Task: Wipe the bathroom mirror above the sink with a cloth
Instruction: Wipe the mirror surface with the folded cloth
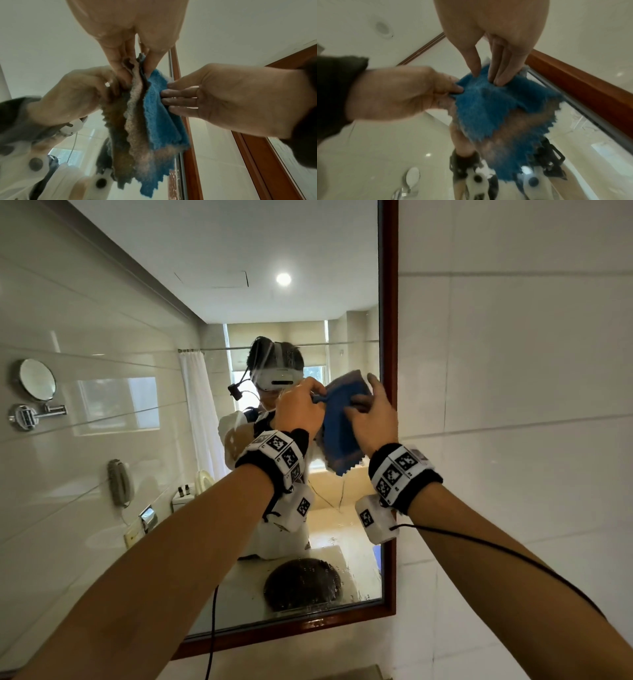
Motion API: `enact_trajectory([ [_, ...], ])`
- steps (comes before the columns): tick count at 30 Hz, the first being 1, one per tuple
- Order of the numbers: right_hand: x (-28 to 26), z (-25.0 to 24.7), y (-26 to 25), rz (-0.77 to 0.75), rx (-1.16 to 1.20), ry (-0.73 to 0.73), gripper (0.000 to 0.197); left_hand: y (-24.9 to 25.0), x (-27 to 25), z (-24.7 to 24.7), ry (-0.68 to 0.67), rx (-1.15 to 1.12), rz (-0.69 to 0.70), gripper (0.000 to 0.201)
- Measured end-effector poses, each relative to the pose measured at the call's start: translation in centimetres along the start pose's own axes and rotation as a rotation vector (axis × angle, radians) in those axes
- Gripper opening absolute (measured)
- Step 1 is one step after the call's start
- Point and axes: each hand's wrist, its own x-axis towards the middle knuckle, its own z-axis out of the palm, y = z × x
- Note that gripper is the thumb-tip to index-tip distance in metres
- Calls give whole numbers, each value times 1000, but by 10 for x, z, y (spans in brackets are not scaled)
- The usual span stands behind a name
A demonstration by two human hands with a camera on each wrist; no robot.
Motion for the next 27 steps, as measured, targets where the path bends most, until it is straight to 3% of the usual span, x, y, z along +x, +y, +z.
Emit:
enact_trajectory([
  [2, -6, 10, 9, -153, -107, -67, 77, -1, 4, 2, 10, -29, 1, 21],
  [4, -10, 24, 25, -320, -393, -76, 75, -3, 6, 4, 27, -60, 11, 23],
  [6, -10, 37, 39, -387, -584, -38, 67, -5, 6, 3, 31, -69, 31, 25],
  [15, 6, 50, 43, -700, -819, 69, 60, -18, 17, -14, 50, -93, 101, 42],
  [18, 18, 55, 45, -689, -889, 42, 64, -19, 17, -20, 107, -71, 147, 45],
  [21, 22, 61, 47, -595, -971, 42, 67, -30, 17, -25, 236, 197, 252, 42],
  [24, 20, 71, 43, -499, -934, 71, 67, -40, 16, -22, 212, 472, 200, 48],
  [27, 21, 77, 38, -471, -895, 94, 64, -39, 15, -16, 157, 492, 137, 47],
])
